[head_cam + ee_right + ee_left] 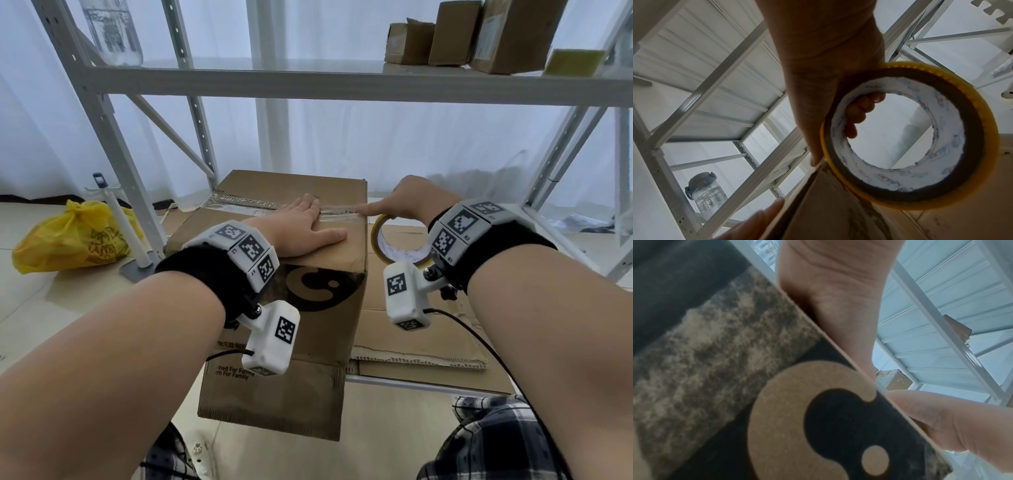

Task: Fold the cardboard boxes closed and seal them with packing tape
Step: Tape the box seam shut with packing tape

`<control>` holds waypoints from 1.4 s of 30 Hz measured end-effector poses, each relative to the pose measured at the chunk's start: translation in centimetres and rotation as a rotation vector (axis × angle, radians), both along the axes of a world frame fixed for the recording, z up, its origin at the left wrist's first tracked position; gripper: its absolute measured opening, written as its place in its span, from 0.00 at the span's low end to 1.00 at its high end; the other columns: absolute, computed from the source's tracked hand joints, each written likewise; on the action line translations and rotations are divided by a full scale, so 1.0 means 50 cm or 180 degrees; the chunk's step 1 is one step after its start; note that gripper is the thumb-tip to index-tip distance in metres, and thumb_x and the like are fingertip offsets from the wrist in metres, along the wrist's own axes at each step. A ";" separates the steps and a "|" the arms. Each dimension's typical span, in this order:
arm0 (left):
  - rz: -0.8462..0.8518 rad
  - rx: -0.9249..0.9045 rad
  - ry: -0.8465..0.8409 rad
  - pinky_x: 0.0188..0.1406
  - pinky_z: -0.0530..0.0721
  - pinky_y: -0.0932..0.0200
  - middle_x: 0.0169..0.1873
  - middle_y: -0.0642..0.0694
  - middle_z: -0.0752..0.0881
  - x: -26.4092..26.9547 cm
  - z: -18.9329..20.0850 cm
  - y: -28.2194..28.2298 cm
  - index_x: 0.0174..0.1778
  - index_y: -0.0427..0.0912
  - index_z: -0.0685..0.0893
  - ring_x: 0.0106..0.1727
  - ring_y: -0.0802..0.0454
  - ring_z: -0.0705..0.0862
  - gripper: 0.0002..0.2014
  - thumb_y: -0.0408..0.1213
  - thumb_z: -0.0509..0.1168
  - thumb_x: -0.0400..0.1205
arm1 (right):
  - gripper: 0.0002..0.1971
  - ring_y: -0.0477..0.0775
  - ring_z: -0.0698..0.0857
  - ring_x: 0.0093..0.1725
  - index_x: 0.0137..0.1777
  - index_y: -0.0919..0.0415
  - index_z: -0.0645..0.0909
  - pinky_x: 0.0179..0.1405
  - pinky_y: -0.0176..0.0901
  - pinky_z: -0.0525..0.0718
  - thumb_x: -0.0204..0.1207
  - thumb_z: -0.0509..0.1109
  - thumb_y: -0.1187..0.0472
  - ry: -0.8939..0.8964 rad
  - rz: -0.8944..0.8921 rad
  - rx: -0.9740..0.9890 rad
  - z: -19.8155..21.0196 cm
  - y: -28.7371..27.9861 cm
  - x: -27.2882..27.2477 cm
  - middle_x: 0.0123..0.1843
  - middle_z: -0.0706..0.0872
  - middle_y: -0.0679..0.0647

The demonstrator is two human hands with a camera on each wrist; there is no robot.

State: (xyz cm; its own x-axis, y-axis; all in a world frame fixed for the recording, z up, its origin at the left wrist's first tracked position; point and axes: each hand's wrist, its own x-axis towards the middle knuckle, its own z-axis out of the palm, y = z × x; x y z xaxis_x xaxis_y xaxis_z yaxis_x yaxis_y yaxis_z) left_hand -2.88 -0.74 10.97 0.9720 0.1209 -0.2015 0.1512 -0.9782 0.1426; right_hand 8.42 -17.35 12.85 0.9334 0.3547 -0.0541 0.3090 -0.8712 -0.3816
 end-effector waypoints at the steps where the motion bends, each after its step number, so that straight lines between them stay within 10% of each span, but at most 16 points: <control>1: 0.0000 0.0009 0.0007 0.81 0.41 0.53 0.84 0.45 0.40 0.000 0.000 0.001 0.84 0.41 0.40 0.84 0.51 0.40 0.45 0.68 0.46 0.80 | 0.28 0.49 0.74 0.30 0.29 0.62 0.76 0.28 0.40 0.68 0.67 0.75 0.34 0.0011 -0.0013 -0.0016 -0.002 0.002 0.001 0.28 0.75 0.52; 23: -0.0050 0.0079 0.0045 0.82 0.41 0.47 0.84 0.51 0.42 -0.026 0.013 0.045 0.84 0.49 0.43 0.84 0.55 0.42 0.38 0.66 0.41 0.82 | 0.31 0.50 0.71 0.25 0.27 0.61 0.67 0.26 0.41 0.67 0.75 0.65 0.33 -0.0139 0.0168 -0.0031 -0.033 0.016 -0.008 0.25 0.71 0.53; 31: -0.0201 0.0169 -0.0056 0.82 0.40 0.49 0.84 0.47 0.42 0.017 0.000 -0.039 0.84 0.43 0.42 0.84 0.52 0.41 0.47 0.72 0.44 0.77 | 0.29 0.57 0.77 0.41 0.30 0.61 0.66 0.42 0.46 0.73 0.78 0.62 0.35 -0.0297 0.0200 -0.0258 -0.038 0.028 -0.006 0.30 0.72 0.53; 42: -0.0266 0.0169 0.0079 0.82 0.40 0.44 0.84 0.53 0.42 0.017 0.013 -0.005 0.83 0.58 0.43 0.84 0.54 0.41 0.40 0.73 0.40 0.77 | 0.33 0.49 0.70 0.26 0.27 0.60 0.65 0.26 0.42 0.64 0.68 0.69 0.30 -0.0091 0.0088 0.0413 -0.053 0.005 0.008 0.25 0.70 0.50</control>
